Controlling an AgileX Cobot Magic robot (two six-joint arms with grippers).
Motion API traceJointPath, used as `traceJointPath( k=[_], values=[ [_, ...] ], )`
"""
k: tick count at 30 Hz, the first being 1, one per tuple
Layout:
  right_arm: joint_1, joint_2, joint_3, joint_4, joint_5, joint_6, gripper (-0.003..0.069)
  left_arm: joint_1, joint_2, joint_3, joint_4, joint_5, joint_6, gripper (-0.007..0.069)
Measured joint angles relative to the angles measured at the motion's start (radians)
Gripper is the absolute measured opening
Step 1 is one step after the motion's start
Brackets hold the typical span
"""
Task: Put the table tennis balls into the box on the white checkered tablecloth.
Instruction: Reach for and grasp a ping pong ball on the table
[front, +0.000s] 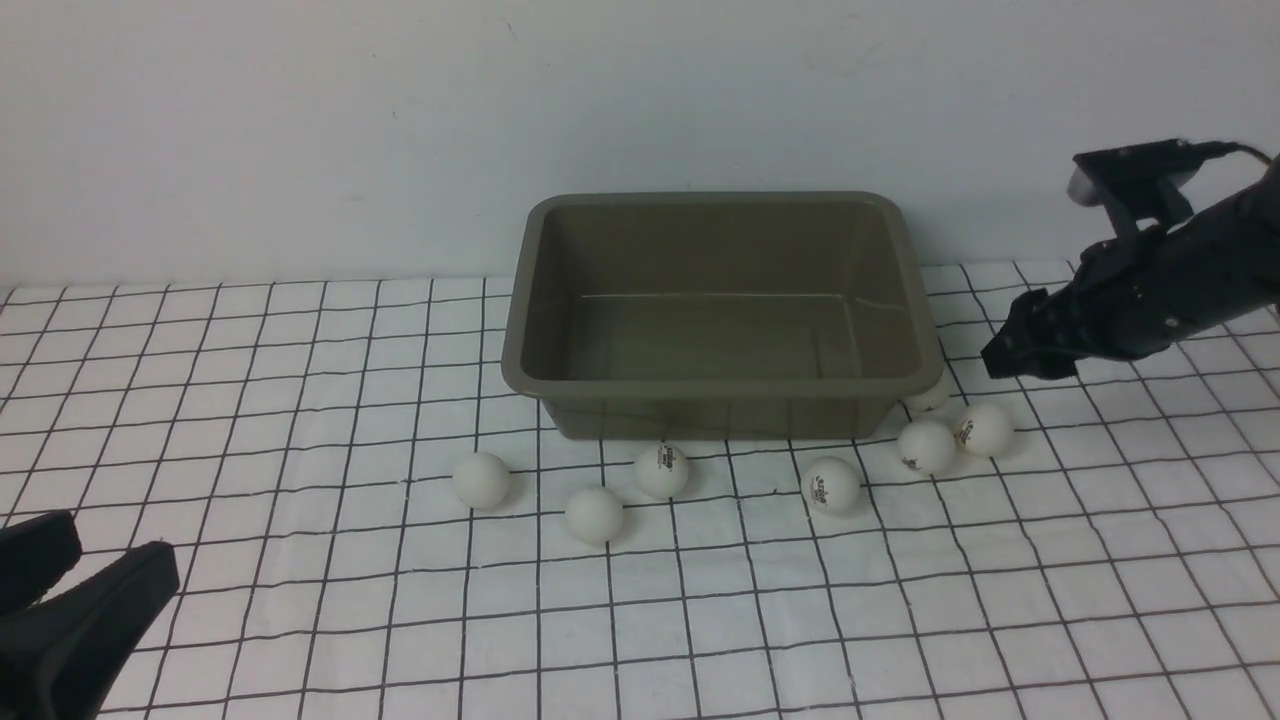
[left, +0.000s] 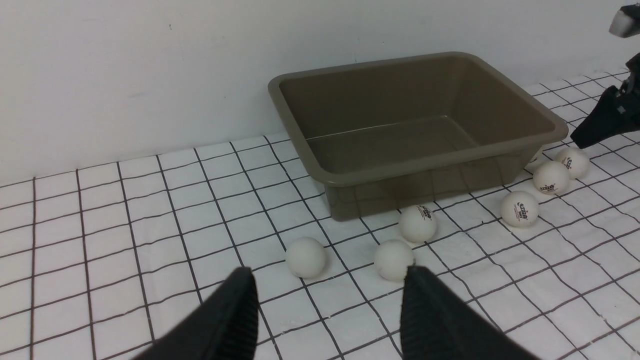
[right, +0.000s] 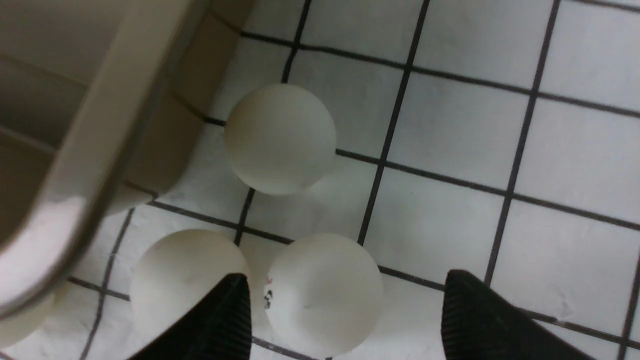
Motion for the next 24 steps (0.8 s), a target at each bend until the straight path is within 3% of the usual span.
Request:
traceJointPath(
  k=[24],
  values=[
    [0.000, 0.083, -0.003, 0.104, -0.009, -0.050, 0.0462, 0.000, 0.000, 0.000, 0.000, 0.004, 0.000, 0.0356]
  ],
)
